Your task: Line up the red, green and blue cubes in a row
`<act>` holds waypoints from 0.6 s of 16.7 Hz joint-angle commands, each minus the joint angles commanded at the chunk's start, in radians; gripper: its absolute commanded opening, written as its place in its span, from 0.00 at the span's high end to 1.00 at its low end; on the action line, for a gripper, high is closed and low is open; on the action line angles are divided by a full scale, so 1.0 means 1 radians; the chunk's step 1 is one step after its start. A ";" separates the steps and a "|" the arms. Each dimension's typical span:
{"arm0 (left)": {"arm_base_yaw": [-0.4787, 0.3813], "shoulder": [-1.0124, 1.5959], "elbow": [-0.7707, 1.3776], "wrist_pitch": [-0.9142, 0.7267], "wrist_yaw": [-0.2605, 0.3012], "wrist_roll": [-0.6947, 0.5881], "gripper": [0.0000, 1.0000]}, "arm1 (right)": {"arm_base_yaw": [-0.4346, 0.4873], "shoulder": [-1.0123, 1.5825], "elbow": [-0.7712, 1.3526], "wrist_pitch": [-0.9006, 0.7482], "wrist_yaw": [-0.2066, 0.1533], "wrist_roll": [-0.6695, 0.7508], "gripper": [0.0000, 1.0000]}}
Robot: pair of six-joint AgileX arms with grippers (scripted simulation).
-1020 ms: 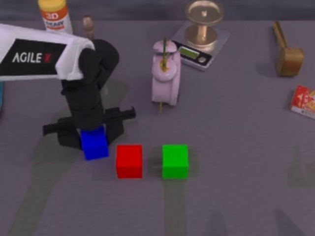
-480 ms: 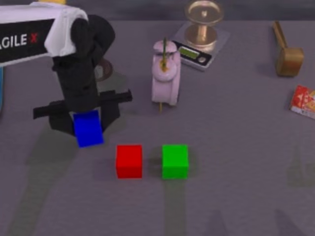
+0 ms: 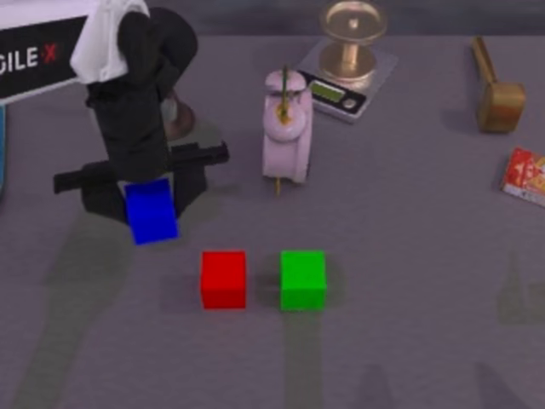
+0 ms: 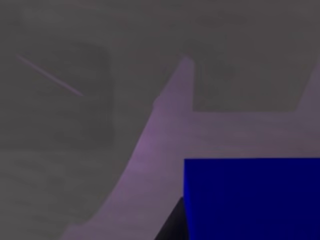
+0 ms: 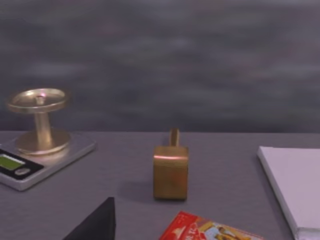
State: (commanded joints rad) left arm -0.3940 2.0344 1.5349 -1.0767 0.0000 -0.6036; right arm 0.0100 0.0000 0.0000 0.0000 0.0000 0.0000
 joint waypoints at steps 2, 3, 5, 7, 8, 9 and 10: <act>-0.033 0.041 0.056 -0.032 0.000 -0.018 1.00 | 0.000 0.000 0.000 0.000 0.000 0.000 0.00; -0.057 0.071 0.100 -0.055 0.001 -0.032 1.00 | 0.000 0.000 0.000 0.000 0.000 0.000 0.00; -0.115 0.144 0.218 -0.114 0.001 -0.066 1.00 | 0.000 0.000 0.000 0.000 0.000 0.000 0.00; -0.184 0.229 0.375 -0.183 0.003 -0.105 1.00 | 0.000 0.000 0.000 0.000 0.000 0.000 0.00; -0.221 0.273 0.462 -0.220 0.004 -0.125 1.00 | 0.000 0.000 0.000 0.000 0.000 0.000 0.00; -0.258 0.316 0.550 -0.257 0.006 -0.145 1.00 | 0.000 0.000 0.000 0.000 0.000 0.000 0.00; -0.295 0.359 0.637 -0.293 0.007 -0.165 1.00 | 0.000 0.000 0.000 0.000 0.000 0.000 0.00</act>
State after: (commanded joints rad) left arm -0.6890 2.3929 2.1723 -1.3694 0.0070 -0.7686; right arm 0.0100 0.0000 0.0000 0.0000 0.0000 0.0000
